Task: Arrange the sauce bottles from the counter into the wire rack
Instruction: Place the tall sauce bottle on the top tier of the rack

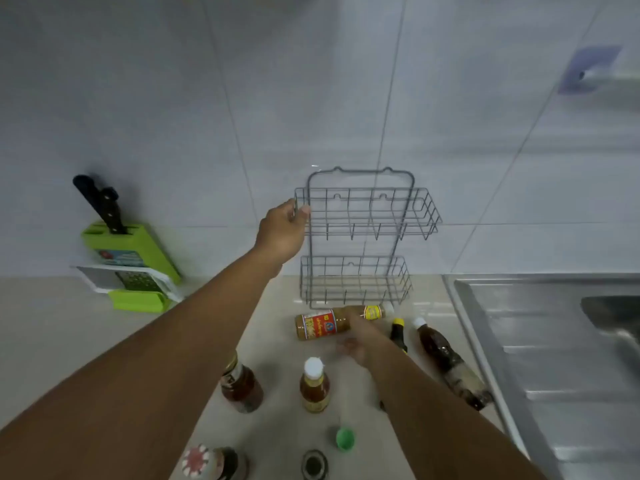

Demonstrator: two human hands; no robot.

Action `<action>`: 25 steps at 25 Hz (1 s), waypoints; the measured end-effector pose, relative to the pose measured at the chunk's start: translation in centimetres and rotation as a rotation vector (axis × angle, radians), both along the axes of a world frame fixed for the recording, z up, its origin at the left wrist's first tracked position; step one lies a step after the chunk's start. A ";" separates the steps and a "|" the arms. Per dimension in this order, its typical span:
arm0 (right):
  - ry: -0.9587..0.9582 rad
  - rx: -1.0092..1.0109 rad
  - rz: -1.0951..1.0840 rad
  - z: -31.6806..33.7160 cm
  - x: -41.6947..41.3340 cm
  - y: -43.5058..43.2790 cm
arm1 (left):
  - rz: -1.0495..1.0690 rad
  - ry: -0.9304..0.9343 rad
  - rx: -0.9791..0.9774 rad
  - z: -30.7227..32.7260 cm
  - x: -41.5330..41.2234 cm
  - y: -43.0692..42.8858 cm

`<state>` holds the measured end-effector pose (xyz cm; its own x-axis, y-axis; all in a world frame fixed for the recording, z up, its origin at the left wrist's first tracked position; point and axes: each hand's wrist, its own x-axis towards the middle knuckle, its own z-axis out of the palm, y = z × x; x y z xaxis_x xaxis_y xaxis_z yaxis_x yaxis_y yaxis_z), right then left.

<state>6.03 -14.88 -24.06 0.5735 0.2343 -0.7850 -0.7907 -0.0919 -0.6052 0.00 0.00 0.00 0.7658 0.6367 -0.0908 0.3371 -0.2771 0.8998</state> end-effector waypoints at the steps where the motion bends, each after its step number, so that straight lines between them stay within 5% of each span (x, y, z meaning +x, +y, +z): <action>1: 0.019 -0.001 -0.039 -0.7 0.3 0.5 | 0.024 -0.020 0.036 -0.3 0.4 0.2; 10: -0.099 -0.125 -0.197 -12.2 5.7 2.2 | 0.022 -0.046 0.117 -1.4 0.8 1.8; 13: -0.234 -0.094 -0.247 -3.3 1.0 0.7 | -0.009 -0.054 0.115 -1.5 0.7 1.9; 17: -0.670 0.000 -0.204 9.8 -4.6 -2.3 | -0.055 -0.053 0.001 -2.0 0.4 2.4; 25: -1.390 0.172 -0.032 31.6 -1.3 -1.5 | -0.052 -0.105 -0.129 -2.8 0.1 2.6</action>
<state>4.71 -16.41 7.55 0.8550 0.2407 0.4593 0.4570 0.0686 -0.8868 0.14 2.61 -2.82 0.8071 0.5841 -0.0864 0.2271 -0.1720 0.9586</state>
